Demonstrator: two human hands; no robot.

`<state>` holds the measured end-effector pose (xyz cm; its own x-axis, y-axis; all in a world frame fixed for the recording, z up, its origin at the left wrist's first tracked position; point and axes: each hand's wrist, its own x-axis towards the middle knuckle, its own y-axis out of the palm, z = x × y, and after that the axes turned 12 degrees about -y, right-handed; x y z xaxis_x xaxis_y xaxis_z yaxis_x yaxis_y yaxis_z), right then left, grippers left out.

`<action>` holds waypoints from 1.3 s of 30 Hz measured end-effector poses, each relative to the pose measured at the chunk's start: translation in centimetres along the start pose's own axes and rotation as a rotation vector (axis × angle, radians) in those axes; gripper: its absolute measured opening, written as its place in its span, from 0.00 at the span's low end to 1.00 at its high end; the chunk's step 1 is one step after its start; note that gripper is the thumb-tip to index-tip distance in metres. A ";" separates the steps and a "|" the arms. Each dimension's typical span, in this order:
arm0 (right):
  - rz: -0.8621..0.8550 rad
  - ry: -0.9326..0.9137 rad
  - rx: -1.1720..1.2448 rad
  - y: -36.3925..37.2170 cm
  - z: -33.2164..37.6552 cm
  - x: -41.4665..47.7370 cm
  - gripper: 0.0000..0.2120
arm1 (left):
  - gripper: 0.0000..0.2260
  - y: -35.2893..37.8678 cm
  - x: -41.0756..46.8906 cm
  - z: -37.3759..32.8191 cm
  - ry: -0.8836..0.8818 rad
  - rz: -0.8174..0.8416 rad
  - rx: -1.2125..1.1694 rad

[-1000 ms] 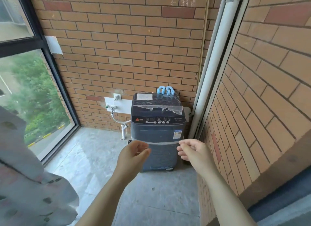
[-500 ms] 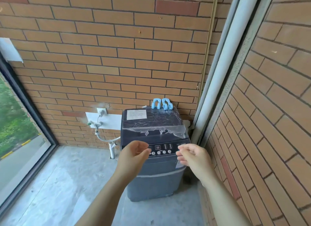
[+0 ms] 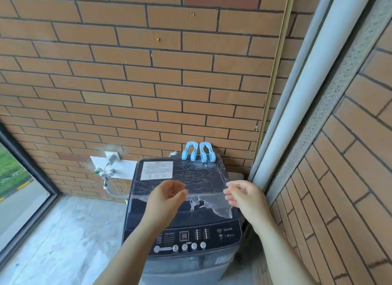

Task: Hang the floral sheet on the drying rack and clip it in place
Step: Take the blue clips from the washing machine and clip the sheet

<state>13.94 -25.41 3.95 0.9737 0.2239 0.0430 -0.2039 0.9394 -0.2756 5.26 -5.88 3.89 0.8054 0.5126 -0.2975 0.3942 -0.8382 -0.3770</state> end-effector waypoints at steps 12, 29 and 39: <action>0.064 0.098 -0.064 2.4 -3.8 12.6 0.07 | 0.03 2.1 14.2 -1.8 -0.102 0.039 0.017; 0.117 0.259 -0.333 6.0 -10.5 27.4 0.12 | 0.11 4.8 30.9 0.0 -0.278 0.023 0.230; 0.252 0.297 -0.386 7.9 -14.6 33.2 0.05 | 0.18 8.9 36.4 1.4 -0.398 -0.012 0.340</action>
<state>46.10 -14.30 -10.81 0.8977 0.2943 -0.3279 -0.4370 0.6901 -0.5769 37.43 5.62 -11.52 0.5449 0.6083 -0.5771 0.1832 -0.7580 -0.6260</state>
